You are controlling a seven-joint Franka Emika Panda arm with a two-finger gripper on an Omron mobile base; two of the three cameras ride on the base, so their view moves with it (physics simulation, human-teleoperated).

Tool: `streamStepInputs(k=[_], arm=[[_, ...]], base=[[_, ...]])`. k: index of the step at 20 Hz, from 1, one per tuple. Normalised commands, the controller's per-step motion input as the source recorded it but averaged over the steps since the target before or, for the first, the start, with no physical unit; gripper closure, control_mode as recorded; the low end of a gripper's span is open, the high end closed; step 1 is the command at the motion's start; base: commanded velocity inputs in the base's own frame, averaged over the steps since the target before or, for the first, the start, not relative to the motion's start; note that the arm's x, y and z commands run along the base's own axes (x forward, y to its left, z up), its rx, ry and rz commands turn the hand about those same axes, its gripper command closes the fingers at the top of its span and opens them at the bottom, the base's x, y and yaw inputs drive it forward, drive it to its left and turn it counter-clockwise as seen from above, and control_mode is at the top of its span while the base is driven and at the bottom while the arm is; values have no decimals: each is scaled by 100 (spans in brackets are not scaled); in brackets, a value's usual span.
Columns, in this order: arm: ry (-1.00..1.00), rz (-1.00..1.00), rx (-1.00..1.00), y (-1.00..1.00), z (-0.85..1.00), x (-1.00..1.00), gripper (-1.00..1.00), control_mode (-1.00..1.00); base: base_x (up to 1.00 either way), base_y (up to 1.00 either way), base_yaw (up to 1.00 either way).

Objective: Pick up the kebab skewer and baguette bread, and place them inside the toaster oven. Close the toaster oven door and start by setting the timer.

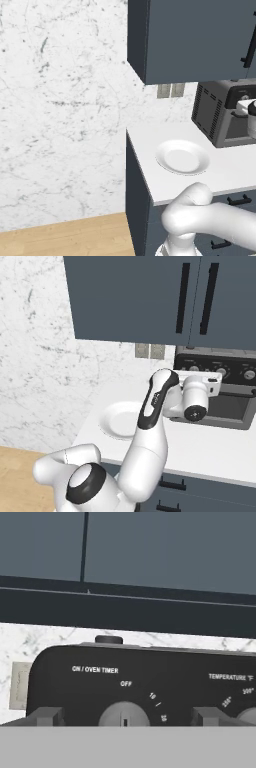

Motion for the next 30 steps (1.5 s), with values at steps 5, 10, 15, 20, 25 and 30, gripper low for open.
streamStepInputs(k=[5, 10, 15, 20, 25, 30], arm=[[0, 0, 0, 0, 0, 6, -100, -100], [0, 0, 0, 0, 0, 3, -100, -100], [0, 0, 0, 0, -2, 0, -100, -100], [-1, 0, 0, 0, -4, 0, -100, -100], [-3, 0, 0, 0, 0, 0, -100, -100], [-4, 0, 0, 0, 0, 0, -100, -100]], base=[[0, 0, 0], [0, 0, 0], [0, 0, 0], [0, 0, 0], [0, 0, 0], [0, 0, 0]])
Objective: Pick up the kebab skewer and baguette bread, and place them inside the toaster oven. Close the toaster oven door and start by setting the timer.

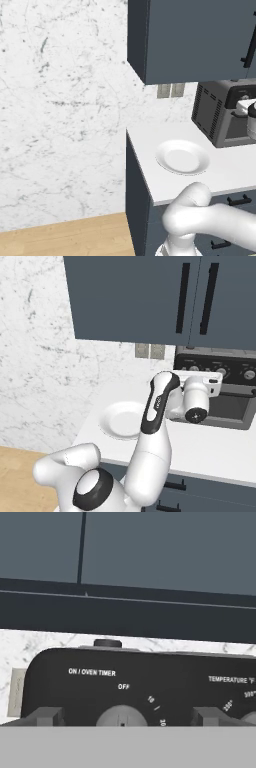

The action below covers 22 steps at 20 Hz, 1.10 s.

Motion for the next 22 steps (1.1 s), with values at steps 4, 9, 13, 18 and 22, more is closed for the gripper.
streamStepInputs(k=[4, 9, 13, 18, 22], arm=[[-4, 0, 0, 0, -1, -4, -100, -100], [-1, -1, 0, 1, -2, -3, -100, -100], [0, -1, 0, 2, -4, 0, -100, -100], [0, -1, 0, 4, -10, 0, -100, -100], [0, -2, 0, 6, -7, 0, -100, -100]], base=[[0, 0, 0], [0, 0, 0], [0, 0, 0], [0, 0, 0], [0, 0, 0]])
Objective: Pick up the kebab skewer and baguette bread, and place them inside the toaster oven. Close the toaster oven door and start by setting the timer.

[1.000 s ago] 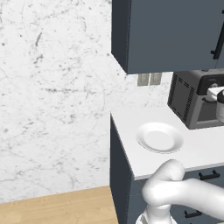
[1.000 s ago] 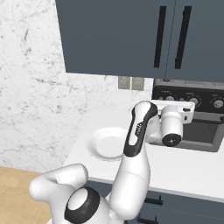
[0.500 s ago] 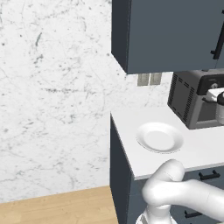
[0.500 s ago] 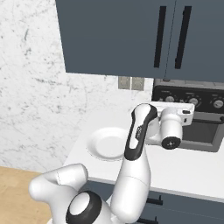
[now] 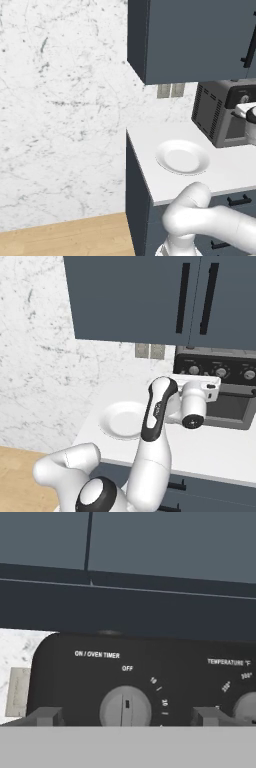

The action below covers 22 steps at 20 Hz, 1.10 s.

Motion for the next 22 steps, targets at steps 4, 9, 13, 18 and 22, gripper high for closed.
streamStepInputs(k=[4, 9, 13, 18, 22], arm=[[0, -2, 0, 6, 0, 21, -100, -100], [0, -1, 0, 0, 0, 18, -100, -100], [0, -2, 0, 0, -1, 6, -100, -100], [0, -2, 0, 0, 0, 6, -100, -100], [0, 0, 0, 0, 0, 7, -100, -100]], base=[[0, 0, 0], [0, 0, 0], [0, 0, 0], [0, 0, 0], [0, 0, 0]])
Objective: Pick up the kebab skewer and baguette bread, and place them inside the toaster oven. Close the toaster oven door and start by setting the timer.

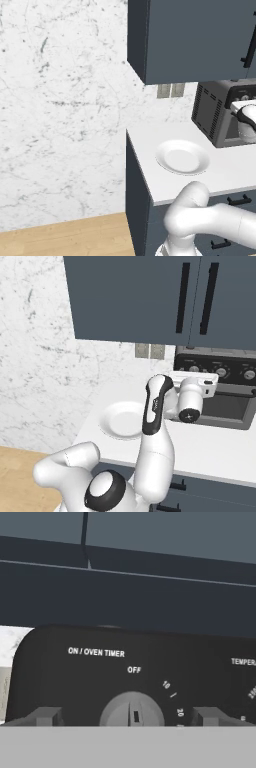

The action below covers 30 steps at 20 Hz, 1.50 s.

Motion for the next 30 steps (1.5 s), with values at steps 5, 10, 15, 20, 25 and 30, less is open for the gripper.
streamStepInputs(k=[5, 10, 15, 20, 25, 30], arm=[[0, 0, 0, -3, -1, 2, -100, -100], [0, 0, 0, -12, -4, 5, -100, -100], [-1, 0, 0, -8, -1, 2, -100, -100], [-6, 0, 0, -1, -5, 2, -100, -100], [-7, 0, 0, -9, -5, 0, -100, -100], [-4, 0, 0, -3, -5, 10, -100, -100]], base=[[0, 0, 0], [0, 0, 0], [0, 0, 0], [0, 0, 0], [0, 0, 0], [0, 0, 0]])
